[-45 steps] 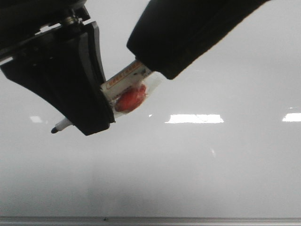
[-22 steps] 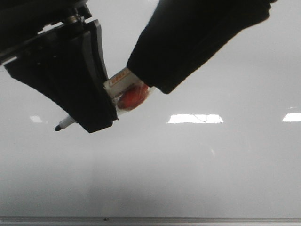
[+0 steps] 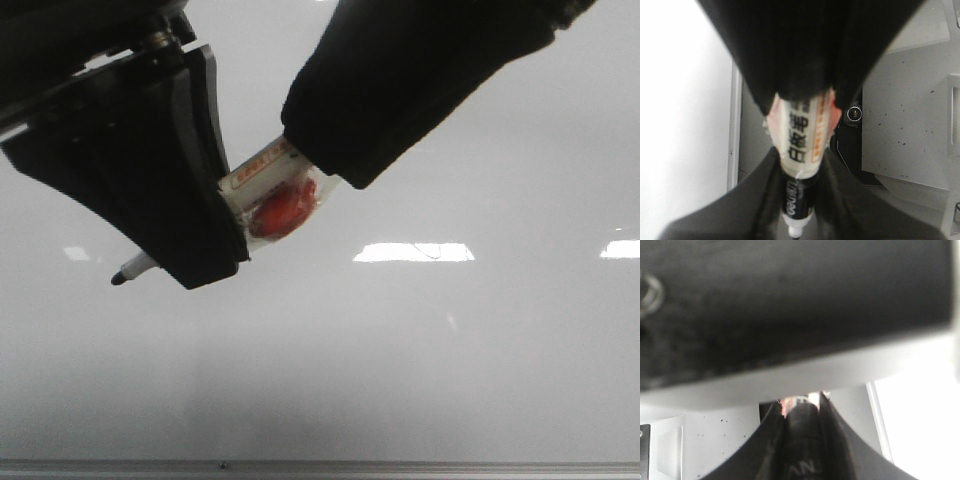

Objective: Write number 8 on whiteboard

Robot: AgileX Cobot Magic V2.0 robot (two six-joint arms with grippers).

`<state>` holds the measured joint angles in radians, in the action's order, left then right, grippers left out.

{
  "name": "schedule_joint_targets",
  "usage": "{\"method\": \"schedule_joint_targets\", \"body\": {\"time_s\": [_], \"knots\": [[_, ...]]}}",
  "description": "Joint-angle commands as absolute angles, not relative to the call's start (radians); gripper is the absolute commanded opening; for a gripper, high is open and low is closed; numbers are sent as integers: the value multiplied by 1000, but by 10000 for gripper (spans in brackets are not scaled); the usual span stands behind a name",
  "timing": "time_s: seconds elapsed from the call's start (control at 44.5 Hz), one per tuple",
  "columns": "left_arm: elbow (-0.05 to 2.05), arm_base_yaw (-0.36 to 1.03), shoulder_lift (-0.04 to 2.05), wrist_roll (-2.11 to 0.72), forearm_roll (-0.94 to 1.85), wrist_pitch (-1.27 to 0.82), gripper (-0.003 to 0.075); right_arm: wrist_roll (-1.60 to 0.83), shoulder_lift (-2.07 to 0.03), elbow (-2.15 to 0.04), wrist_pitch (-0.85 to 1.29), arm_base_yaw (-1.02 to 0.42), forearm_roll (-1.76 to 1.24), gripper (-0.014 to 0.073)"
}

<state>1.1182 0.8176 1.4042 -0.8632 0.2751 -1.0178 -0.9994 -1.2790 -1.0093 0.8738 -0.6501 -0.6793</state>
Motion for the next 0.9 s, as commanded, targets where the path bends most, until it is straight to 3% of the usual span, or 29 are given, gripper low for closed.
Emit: {"method": "schedule_joint_targets", "body": {"time_s": [0.0,0.112,0.292,0.606,0.876], "knots": [[1150,823,1373,-856,294,-976,295,-1010,-1256,-1042,878,-652,-727,-115],[1150,823,1362,-851,294,-972,380,-1010,-1251,-1042,876,-652,-721,-116],[1148,771,1285,-800,276,-996,380,-907,-1190,-1042,883,-613,-608,-116],[1041,510,1045,-646,279,-897,380,-620,-978,-1008,918,-383,-382,-116],[966,259,904,-489,292,-859,380,-402,-754,-735,563,-175,-384,-116]]}}
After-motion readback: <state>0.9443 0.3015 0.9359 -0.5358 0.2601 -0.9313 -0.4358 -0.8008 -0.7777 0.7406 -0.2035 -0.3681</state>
